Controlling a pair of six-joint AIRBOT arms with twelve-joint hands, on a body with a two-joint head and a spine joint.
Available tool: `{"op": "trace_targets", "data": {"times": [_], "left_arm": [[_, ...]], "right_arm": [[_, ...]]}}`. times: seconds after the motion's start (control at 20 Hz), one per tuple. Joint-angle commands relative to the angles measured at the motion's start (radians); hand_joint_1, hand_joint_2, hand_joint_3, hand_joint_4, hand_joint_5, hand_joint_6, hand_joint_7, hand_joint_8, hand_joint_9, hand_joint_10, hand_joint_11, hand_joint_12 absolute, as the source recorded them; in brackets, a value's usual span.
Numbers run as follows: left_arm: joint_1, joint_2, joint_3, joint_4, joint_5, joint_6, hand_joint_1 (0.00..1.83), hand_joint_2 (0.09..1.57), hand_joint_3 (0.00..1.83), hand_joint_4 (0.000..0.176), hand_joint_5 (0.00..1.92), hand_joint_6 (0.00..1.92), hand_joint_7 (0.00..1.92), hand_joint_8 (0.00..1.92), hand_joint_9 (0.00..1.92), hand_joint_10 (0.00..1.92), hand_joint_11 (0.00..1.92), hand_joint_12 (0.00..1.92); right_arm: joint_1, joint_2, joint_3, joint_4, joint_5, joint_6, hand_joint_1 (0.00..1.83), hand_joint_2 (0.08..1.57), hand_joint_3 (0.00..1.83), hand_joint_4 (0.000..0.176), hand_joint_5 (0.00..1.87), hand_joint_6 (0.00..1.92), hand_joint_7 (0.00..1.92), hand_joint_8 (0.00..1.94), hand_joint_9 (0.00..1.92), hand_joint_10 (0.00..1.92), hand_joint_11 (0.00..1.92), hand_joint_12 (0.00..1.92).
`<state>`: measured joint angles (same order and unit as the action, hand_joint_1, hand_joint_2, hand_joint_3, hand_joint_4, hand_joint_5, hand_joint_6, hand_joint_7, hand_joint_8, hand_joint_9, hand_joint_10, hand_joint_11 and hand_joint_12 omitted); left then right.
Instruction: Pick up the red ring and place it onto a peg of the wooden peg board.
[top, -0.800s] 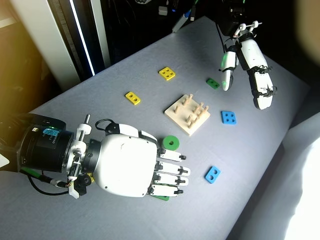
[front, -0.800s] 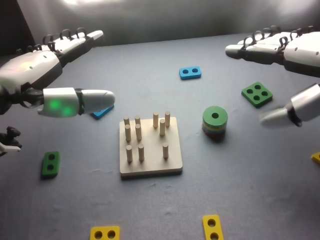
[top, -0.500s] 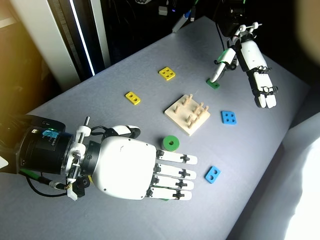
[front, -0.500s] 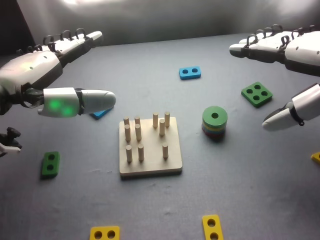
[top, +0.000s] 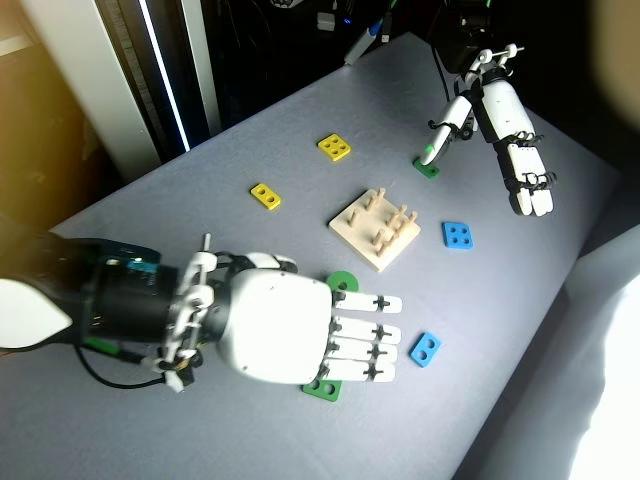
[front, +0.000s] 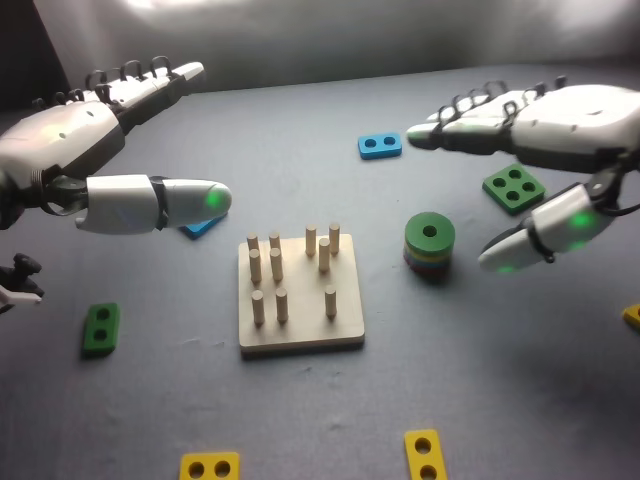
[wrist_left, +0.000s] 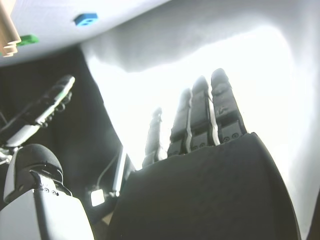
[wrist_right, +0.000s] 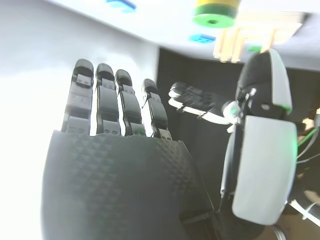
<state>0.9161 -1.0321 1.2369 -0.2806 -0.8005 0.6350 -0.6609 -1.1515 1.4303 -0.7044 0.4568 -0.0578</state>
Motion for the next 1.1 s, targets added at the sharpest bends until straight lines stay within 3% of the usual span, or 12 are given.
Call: {"op": "trace_targets", "data": {"times": [0.0,0.1,0.2,0.35,0.45,0.5,0.6,0.65,0.7,0.75,1.05], "left_arm": [[-0.009,-0.002,0.004,-0.002,-0.123,-0.004,0.27,0.92,0.0,0.176,0.0,0.0,0.0,0.0,0.0,0.0,0.0,0.0],[-0.011,-0.002,0.006,-0.001,-0.122,-0.004,0.26,0.92,0.0,0.176,0.0,0.0,0.0,0.0,0.0,0.0,0.0,0.0],[-0.014,-0.003,0.007,0.001,-0.12,-0.004,0.25,0.92,0.0,0.176,0.0,0.0,0.0,0.0,0.0,0.0,0.0,0.0],[-0.016,-0.003,0.007,0.003,-0.119,-0.005,0.26,0.92,0.0,0.176,0.0,0.0,0.0,0.0,0.0,0.0,0.0,0.0],[-0.016,-0.003,0.007,0.004,-0.119,-0.005,0.27,0.94,0.01,0.176,0.0,0.0,0.0,0.0,0.0,0.0,0.0,0.0],[-0.017,-0.003,0.007,0.005,-0.119,-0.005,0.27,0.93,0.01,0.176,0.0,0.0,0.0,0.0,0.0,0.0,0.0,0.0],[-0.021,-0.004,0.008,0.007,-0.118,-0.005,0.28,0.93,0.0,0.176,0.0,0.0,0.0,0.0,0.0,0.0,0.0,0.0],[-0.022,-0.004,0.008,0.008,-0.117,-0.005,0.27,0.93,0.0,0.176,0.0,0.0,0.0,0.0,0.0,0.0,0.0,0.0],[-0.023,-0.004,0.008,0.009,-0.117,-0.005,0.28,0.92,0.0,0.176,0.0,0.0,0.0,0.0,0.0,0.0,0.0,0.0],[-0.024,-0.004,0.008,0.01,-0.117,-0.005,0.28,0.93,0.0,0.176,0.0,0.0,0.0,0.0,0.0,0.0,0.0,0.0],[-0.031,-0.004,0.007,0.014,-0.117,-0.005,0.27,0.93,0.0,0.176,0.0,0.0,0.0,0.0,0.0,0.0,0.0,0.0]], "right_arm": [[0.019,-0.011,0.011,0.006,0.067,0.031,0.73,0.84,0.02,0.099,0.08,0.03,0.0,0.0,0.0,0.0,0.0,0.0],[0.021,-0.037,0.029,-0.035,0.064,0.07,0.74,0.85,0.02,0.096,0.09,0.03,0.0,0.0,0.0,0.0,0.0,0.0],[0.021,-0.056,0.039,-0.061,0.059,0.09,0.75,0.87,0.03,0.071,0.1,0.03,0.0,0.0,0.0,0.0,0.0,0.0],[0.02,-0.076,0.055,-0.082,0.046,0.106,0.78,0.9,0.03,0.077,0.14,0.04,0.0,0.0,0.0,0.0,0.0,0.0],[0.016,-0.091,0.073,-0.09,0.045,0.124,0.79,0.92,0.02,0.11,0.19,0.03,0.0,0.0,0.0,0.0,0.0,0.0],[0.015,-0.099,0.08,-0.092,0.041,0.127,0.8,0.93,0.02,0.113,0.2,0.03,0.0,0.0,0.0,0.0,0.0,0.0],[0.012,-0.108,0.089,-0.093,0.034,0.127,0.83,0.94,0.02,0.094,0.2,0.02,0.01,0.01,0.0,0.0,0.0,0.0],[0.012,-0.109,0.091,-0.095,0.03,0.127,0.82,0.94,0.02,0.07,0.21,0.03,0.02,0.01,0.0,0.0,0.0,0.0],[0.012,-0.112,0.096,-0.098,0.024,0.127,0.8,0.94,0.01,0.064,0.22,0.03,0.02,0.01,0.0,0.0,0.0,0.0],[0.012,-0.114,0.101,-0.098,0.02,0.128,0.77,0.93,0.01,0.068,0.24,0.03,0.02,0.01,0.0,0.0,0.0,0.0],[0.009,-0.131,0.123,-0.098,0.011,0.143,0.82,0.93,0.01,0.021,0.29,0.04,0.03,0.01,0.0,0.0,0.0,0.0]]}}
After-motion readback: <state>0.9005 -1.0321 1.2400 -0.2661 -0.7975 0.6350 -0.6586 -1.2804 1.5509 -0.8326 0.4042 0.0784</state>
